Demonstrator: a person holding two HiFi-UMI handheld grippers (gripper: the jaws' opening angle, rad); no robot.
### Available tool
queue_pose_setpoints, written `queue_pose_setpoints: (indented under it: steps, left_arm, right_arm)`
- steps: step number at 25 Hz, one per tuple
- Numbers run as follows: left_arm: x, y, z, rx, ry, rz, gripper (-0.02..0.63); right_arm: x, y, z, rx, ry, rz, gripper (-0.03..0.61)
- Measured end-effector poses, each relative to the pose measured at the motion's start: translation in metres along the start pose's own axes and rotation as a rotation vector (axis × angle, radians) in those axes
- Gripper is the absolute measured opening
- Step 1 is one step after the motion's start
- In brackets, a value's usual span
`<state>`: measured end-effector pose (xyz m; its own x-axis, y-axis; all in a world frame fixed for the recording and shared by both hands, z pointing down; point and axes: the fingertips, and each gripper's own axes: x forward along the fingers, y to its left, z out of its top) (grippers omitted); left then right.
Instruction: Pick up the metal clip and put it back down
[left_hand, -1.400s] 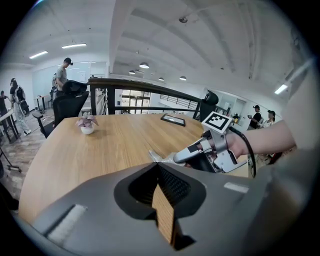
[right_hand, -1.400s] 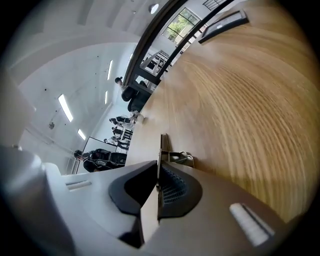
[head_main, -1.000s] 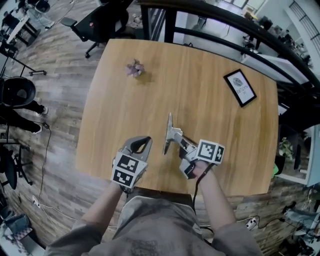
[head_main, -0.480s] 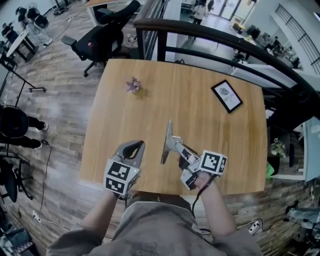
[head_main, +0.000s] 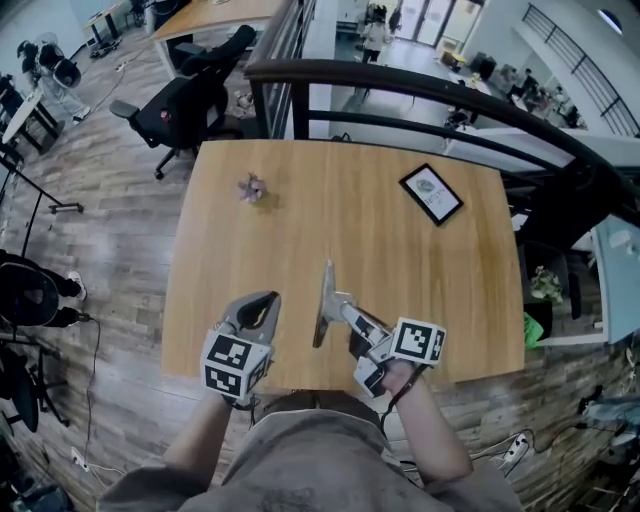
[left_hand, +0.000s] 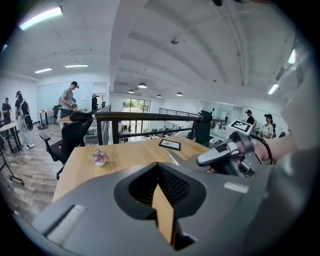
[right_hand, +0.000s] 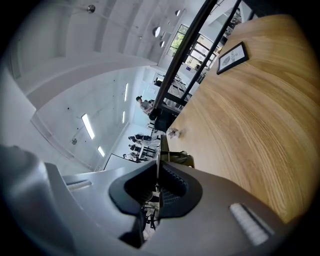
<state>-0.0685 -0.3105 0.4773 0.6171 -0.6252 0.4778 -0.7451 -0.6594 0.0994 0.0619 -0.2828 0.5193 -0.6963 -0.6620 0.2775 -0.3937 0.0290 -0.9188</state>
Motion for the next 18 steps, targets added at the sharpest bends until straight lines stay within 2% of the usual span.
queue_pose_setpoints:
  steps: [2, 9, 11, 14, 18]
  left_arm:
    - [0.002, -0.005, 0.004, 0.004, -0.006, -0.008, 0.001]
    - [0.032, -0.042, 0.029, 0.055, -0.032, -0.098, 0.001]
    - [0.045, -0.06, 0.035, 0.077, -0.037, -0.135, 0.001]
    - [0.067, -0.09, 0.043, 0.117, -0.031, -0.2, 0.002]
    - [0.1, -0.133, 0.051, 0.175, -0.016, -0.294, 0.001]
  right_arm:
    - [-0.005, 0.0, 0.003, 0.003, -0.02, 0.005, 0.015]
    - [-0.044, -0.019, 0.03, 0.093, -0.122, -0.063, 0.015]
    - [-0.061, -0.025, 0.042, 0.091, -0.164, -0.065, 0.015]
    - [-0.093, -0.043, 0.057, 0.136, -0.235, -0.121, 0.015]
    - [-0.132, -0.063, 0.082, 0.136, -0.338, -0.114, 0.015]
